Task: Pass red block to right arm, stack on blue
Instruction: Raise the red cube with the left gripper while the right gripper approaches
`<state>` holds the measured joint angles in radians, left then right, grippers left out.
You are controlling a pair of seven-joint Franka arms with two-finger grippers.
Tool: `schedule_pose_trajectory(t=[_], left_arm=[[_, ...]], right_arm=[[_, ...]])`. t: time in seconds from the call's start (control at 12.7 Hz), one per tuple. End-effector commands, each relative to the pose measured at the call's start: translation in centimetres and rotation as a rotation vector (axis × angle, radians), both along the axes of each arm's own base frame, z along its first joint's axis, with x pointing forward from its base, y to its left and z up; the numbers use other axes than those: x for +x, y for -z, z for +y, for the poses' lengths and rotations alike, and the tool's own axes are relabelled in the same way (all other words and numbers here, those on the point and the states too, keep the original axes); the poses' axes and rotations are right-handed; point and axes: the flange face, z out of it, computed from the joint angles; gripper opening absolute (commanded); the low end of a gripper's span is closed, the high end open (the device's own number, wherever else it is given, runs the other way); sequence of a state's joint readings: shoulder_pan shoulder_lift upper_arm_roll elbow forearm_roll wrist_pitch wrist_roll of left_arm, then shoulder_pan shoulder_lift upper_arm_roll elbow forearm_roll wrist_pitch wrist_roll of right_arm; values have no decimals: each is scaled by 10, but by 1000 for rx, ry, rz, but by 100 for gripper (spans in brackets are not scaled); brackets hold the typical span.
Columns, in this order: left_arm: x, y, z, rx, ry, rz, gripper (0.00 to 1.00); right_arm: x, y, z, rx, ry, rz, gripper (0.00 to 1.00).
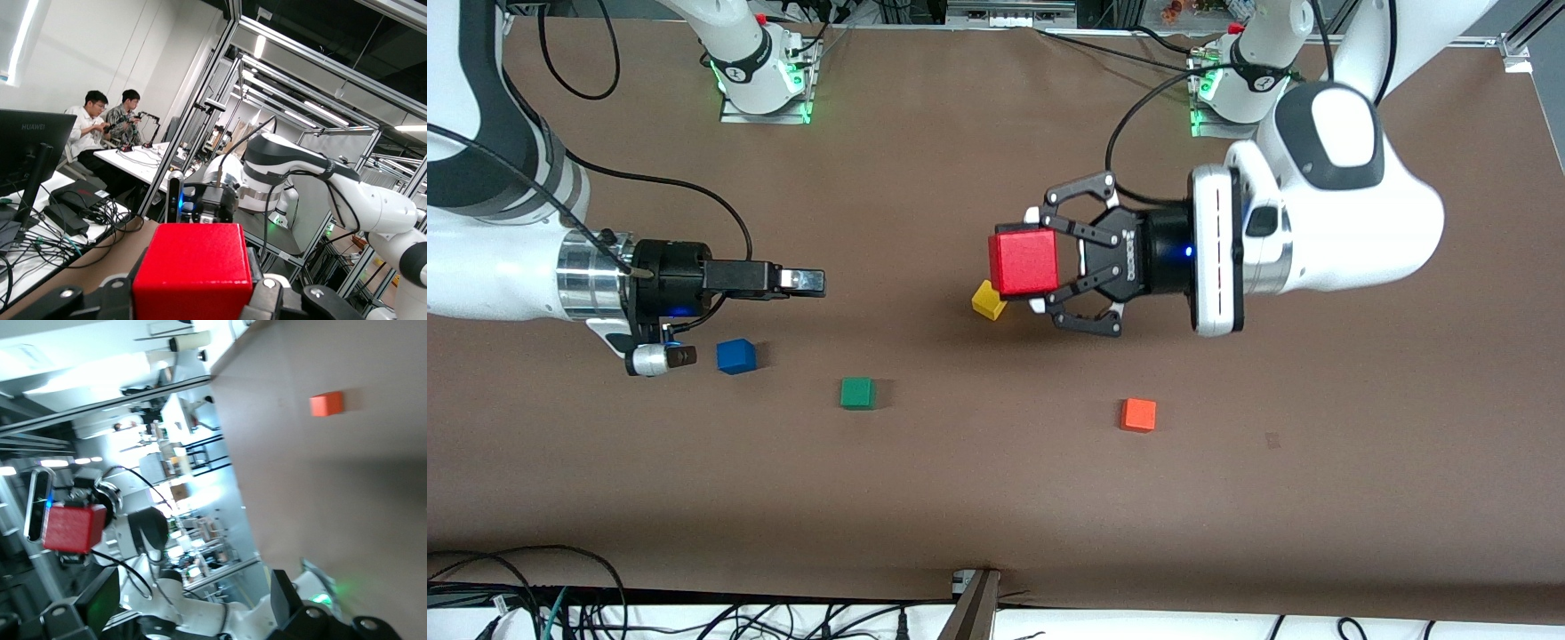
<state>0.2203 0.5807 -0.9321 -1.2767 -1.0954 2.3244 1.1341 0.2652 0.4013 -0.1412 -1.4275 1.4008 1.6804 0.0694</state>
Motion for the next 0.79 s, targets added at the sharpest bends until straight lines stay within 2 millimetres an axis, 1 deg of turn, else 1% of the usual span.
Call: schedule_pose_trajectory(t=[0.0, 0.08, 0.24, 0.31, 0.39, 0.47, 0.55, 0.63, 0.71], left_arm=[[-13, -32, 1, 65, -28, 42, 0], [-16, -39, 1, 81, -34, 56, 0], [-23, -47, -5, 113, -37, 82, 0], [-30, -56, -13, 136, -33, 70, 0], [-33, -69, -16, 136, -39, 70, 0], [-38, -78, -24, 147, -40, 75, 0], [-39, -87, -25, 160, -50, 74, 0], [-40, -89, -27, 181, -55, 66, 0], [-40, -87, -27, 189, -57, 63, 0]], right_arm=[[-2, -16, 6, 54, 18, 59, 100], [-3, -21, 8, 54, 23, 86, 100], [-5, -30, 10, 77, 30, 111, 100], [-8, -34, 15, 77, 34, 123, 100], [-9, -35, 24, 75, 42, 137, 100], [-8, -36, 29, 68, 65, 158, 100], [-11, -40, 37, 66, 77, 180, 100], [-12, -41, 45, 62, 89, 204, 100], [-13, -42, 48, 61, 100, 231, 100]])
